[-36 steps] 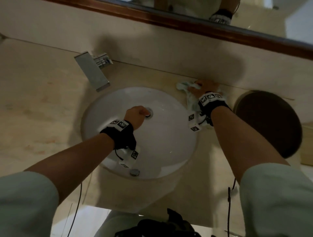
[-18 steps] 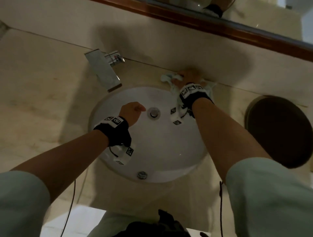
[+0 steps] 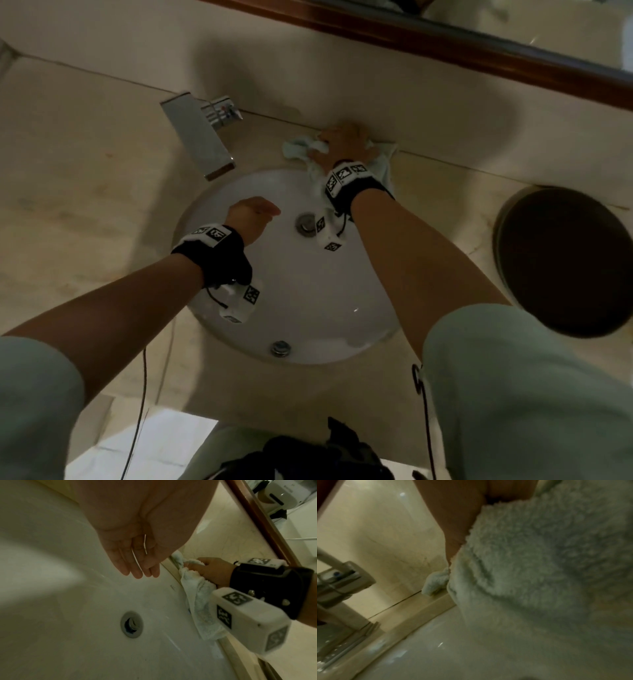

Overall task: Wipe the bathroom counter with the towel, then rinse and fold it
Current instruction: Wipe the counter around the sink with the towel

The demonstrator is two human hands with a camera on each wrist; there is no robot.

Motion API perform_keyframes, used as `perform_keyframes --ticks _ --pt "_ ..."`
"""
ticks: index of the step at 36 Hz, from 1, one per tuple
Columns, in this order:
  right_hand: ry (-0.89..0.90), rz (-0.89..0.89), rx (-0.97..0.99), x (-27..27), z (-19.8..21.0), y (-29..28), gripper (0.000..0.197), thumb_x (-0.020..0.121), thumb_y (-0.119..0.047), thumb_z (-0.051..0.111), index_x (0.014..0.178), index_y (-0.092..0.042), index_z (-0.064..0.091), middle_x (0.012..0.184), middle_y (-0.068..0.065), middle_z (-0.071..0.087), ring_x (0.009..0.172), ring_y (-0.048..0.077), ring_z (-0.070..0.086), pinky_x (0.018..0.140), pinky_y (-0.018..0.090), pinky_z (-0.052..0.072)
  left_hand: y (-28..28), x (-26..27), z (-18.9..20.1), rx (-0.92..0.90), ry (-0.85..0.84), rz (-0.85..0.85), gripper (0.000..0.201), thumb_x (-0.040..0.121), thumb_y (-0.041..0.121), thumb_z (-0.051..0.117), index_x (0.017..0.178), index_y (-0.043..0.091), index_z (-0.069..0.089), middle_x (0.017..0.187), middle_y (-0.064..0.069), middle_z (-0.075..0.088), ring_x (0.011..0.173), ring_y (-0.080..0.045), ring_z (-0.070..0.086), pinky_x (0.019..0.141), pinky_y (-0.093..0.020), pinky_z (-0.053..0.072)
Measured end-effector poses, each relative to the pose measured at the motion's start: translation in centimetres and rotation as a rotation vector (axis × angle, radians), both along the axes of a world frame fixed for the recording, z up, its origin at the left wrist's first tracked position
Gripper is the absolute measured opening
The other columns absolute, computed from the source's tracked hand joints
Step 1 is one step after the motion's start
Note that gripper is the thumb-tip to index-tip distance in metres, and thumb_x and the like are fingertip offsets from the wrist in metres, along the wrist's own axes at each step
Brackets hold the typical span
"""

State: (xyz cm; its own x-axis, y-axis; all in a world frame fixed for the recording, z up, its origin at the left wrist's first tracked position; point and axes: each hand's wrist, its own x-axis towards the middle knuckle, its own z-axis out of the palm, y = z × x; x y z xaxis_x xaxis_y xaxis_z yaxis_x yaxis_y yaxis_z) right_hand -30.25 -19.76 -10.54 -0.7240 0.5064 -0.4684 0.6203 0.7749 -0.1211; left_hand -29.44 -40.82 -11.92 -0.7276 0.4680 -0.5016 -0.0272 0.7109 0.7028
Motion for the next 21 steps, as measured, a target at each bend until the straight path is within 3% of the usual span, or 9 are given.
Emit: perform_keyframes --ticks 2,8,10,13,17,21 --pt "0.025 -0.058 -0.029 2.0 0.4 1.5 0.057 0.081 -0.068 0.05 0.129 -0.038 0.049 0.145 0.005 0.034 0.135 0.034 0.026 0.108 0.057 0.025 0.9 0.4 0.4 0.009 0.003 -0.009 0.031 0.087 -0.012 0.047 0.109 -0.003 0.067 0.119 -0.022 0.063 0.115 -0.034 0.056 0.089 -0.025 0.044" --pt "0.057 -0.178 -0.056 9.6 0.4 7.0 0.061 0.089 -0.063 0.036 0.141 -0.03 0.037 0.151 0.002 0.031 0.137 0.032 0.029 0.111 0.055 0.022 3.3 2.5 1.0 0.043 0.0 -0.015 0.029 0.088 -0.012 0.046 0.106 -0.003 0.067 0.118 -0.019 0.064 0.114 -0.033 0.057 0.093 -0.03 0.045" --pt "0.039 -0.21 0.015 11.9 0.7 8.2 0.065 0.086 -0.065 0.029 0.138 -0.028 0.041 0.148 0.004 0.034 0.136 0.033 0.031 0.11 0.057 0.02 3.9 3.2 0.9 0.044 -0.009 -0.018 0.027 0.089 -0.009 0.047 0.105 -0.003 0.068 0.117 -0.018 0.065 0.113 -0.032 0.058 0.094 -0.031 0.045" --pt "-0.004 -0.266 0.048 14.2 1.0 9.5 0.054 0.09 -0.059 0.038 0.132 -0.026 0.047 0.143 0.011 0.038 0.133 0.037 0.031 0.109 0.054 0.021 4.7 4.2 0.8 0.021 -0.006 -0.014 0.024 0.089 -0.006 0.05 0.101 0.002 0.069 0.115 -0.014 0.066 0.111 -0.029 0.059 0.091 -0.027 0.045" --pt "-0.016 -0.294 0.059 16.1 0.5 9.8 0.051 0.085 -0.065 0.042 0.123 -0.032 0.052 0.131 0.011 0.046 0.121 0.038 0.038 0.1 0.051 0.028 5.8 5.6 1.0 0.014 -0.029 -0.042 0.021 0.088 -0.001 0.053 0.1 0.006 0.07 0.114 -0.012 0.066 0.109 -0.026 0.06 0.087 -0.025 0.045" --pt "-0.015 -0.324 0.049 18.4 -0.1 8.8 0.058 0.075 -0.076 0.036 0.119 -0.04 0.05 0.131 0.002 0.045 0.117 0.037 0.039 0.096 0.051 0.03 6.8 6.9 0.8 0.003 -0.041 -0.118 0.022 0.089 -0.001 0.053 0.101 0.008 0.07 0.116 -0.014 0.066 0.113 -0.029 0.058 0.101 -0.037 0.046"
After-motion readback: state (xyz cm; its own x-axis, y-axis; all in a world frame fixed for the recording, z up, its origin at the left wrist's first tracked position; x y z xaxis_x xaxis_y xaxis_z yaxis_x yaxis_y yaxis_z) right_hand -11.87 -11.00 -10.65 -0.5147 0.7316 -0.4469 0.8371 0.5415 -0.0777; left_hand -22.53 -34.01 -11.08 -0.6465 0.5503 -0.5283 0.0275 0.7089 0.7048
